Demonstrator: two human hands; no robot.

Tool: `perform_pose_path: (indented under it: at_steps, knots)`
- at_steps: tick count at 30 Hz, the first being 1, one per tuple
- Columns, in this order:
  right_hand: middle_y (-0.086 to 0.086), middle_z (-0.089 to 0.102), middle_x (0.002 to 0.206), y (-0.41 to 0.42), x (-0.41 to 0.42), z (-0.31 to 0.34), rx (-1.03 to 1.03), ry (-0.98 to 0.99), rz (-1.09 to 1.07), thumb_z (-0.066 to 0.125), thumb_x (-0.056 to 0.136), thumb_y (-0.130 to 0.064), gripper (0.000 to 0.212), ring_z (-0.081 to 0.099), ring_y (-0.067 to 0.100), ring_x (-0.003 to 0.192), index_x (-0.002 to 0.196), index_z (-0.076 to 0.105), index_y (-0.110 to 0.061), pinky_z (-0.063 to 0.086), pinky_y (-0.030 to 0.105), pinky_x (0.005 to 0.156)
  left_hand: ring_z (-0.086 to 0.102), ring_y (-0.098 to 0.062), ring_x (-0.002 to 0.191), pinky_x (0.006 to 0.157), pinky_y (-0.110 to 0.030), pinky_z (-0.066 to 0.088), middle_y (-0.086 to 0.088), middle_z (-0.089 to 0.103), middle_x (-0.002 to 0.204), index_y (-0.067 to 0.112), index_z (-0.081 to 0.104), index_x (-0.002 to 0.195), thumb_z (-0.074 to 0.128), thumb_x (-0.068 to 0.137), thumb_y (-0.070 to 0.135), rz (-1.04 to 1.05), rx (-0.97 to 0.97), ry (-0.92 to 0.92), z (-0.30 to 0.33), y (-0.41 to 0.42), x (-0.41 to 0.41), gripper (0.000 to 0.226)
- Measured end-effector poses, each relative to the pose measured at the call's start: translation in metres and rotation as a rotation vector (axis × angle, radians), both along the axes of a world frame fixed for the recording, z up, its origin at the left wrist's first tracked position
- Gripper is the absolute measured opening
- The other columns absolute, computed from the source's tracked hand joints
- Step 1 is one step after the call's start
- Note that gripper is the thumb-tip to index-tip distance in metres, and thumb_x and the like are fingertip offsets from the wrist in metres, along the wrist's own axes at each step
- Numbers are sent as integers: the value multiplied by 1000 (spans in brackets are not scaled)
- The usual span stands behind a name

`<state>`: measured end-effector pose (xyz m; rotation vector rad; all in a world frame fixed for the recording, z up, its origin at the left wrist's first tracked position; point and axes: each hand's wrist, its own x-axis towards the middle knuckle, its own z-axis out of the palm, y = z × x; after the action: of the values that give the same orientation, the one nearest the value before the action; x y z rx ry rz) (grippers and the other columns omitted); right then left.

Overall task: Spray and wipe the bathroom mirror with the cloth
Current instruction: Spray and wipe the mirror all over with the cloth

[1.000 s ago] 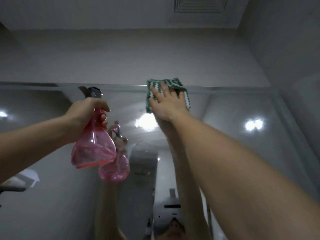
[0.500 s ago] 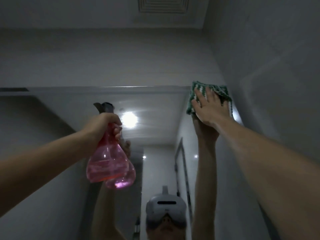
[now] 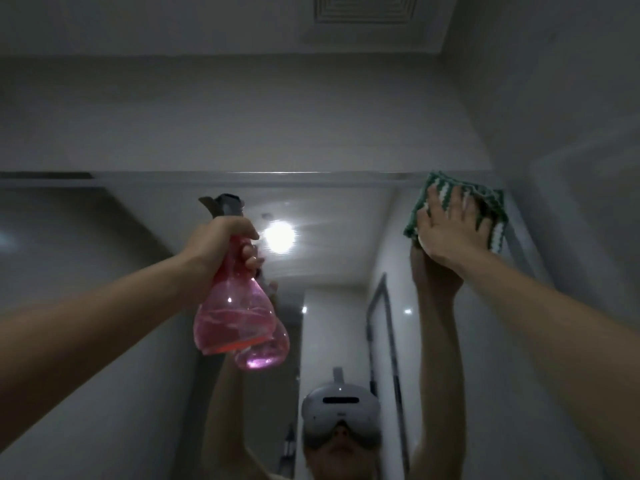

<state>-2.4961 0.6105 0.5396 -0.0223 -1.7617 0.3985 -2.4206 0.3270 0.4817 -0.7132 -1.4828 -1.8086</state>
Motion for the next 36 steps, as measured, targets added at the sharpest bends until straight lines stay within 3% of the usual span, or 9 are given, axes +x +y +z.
perform_pose_path:
  at_steps: [5,15,25,30,33,36]
  knots:
    - [5,-17,159,-112,2,4,230,1,48,11,102,-43,54,-11,29,146,152,-8,-33,-8,53,114,37,-13,27,35,-14,37,-3,38,36,5,47,73,48,83,0,73,35,26,-9,-58,12,11]
    - [7,-18,159,-288,6,25,387,-10,91,13,102,-43,55,-10,32,146,153,-7,-30,-10,53,113,41,-15,30,38,-15,38,-2,42,39,3,51,81,52,81,2,177,-5,52,-10,-168,16,1]
    - [5,-19,158,-326,11,10,429,-53,73,12,102,-45,56,-8,32,146,152,-8,-31,-9,52,114,42,-14,32,39,-16,38,-1,43,40,4,51,88,52,80,4,163,-21,0,-29,-219,13,8]
    - [4,-18,159,-350,12,-37,514,-58,110,12,102,-45,55,-6,31,147,152,-8,-33,-9,50,114,40,-13,30,37,-15,38,-2,41,40,4,51,80,50,81,2,145,-8,-72,-62,-215,15,3]
    - [4,-17,159,-355,12,-70,550,-54,115,13,103,-45,54,-5,30,147,152,-7,-34,-10,49,115,38,-14,30,37,-15,36,-3,39,40,5,50,69,49,83,0,137,-7,-130,-91,-209,18,15]
    - [4,-17,159,-353,11,-106,584,-65,126,13,103,-45,54,-7,29,147,152,-7,-33,-11,49,114,38,-16,32,42,-19,35,-2,39,37,3,52,73,50,80,-3,176,-48,-160,-122,-200,23,10]
